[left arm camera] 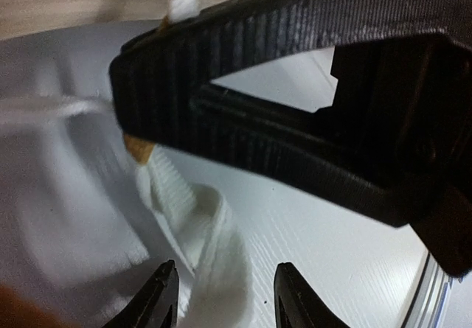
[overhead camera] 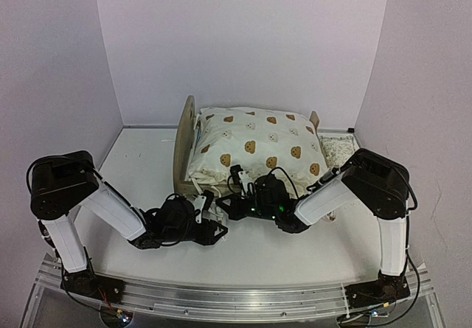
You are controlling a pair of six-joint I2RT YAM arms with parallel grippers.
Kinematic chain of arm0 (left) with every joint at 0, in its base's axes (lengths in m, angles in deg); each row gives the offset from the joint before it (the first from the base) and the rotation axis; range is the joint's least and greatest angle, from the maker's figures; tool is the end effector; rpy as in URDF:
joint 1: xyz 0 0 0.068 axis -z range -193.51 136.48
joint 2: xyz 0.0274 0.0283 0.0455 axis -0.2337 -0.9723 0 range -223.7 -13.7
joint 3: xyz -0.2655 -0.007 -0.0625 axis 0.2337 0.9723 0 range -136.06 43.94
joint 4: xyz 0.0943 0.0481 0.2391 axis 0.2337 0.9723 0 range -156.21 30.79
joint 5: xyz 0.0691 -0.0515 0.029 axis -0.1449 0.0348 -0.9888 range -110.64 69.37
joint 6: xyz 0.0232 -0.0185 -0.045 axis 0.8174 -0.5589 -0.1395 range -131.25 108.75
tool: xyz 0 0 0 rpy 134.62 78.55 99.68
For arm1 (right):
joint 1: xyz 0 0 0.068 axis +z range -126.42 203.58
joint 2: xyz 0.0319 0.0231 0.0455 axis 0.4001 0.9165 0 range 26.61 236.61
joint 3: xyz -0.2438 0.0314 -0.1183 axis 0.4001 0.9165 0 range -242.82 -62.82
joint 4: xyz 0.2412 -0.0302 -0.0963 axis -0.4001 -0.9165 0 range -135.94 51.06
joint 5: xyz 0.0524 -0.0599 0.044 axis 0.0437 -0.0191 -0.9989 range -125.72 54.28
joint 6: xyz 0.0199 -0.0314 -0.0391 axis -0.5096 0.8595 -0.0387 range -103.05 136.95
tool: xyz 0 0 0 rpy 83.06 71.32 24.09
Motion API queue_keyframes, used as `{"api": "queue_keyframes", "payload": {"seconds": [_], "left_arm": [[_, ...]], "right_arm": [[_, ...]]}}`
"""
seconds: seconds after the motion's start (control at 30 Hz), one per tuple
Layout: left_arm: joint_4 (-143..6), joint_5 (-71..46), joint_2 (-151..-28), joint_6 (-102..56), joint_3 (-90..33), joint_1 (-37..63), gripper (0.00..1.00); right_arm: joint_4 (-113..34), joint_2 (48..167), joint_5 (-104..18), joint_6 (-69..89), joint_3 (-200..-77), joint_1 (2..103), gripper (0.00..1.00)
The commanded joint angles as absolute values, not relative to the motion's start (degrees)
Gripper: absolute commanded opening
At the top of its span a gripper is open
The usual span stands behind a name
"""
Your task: Set up the pet bed
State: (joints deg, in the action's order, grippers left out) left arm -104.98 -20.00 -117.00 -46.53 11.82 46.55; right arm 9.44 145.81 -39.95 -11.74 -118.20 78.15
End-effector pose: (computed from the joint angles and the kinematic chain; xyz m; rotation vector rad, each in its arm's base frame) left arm 0.1539 -0.2682 0.0991 0.5008 2.2473 -0.9442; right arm 0.2392 0.3407 0.1214 -0.4978 1.9185 1.0567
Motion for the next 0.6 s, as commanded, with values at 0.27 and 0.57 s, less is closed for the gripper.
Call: {"api": "queue_keyframes", "payload": {"seconds": [0.27,0.57], "left_arm": [[-99.3,-34.7,-117.9,-50.7,7.5,50.3,0.00],[-87.9,-40.1,-108.4,-53.4,9.4,54.5,0.00]], "right_arm": [[9.7,142.2,-38.9,-12.9,-118.1,79.1,0.00],[9.5,139.9,-38.6,-10.2,-118.5,79.2,0.00]]}}
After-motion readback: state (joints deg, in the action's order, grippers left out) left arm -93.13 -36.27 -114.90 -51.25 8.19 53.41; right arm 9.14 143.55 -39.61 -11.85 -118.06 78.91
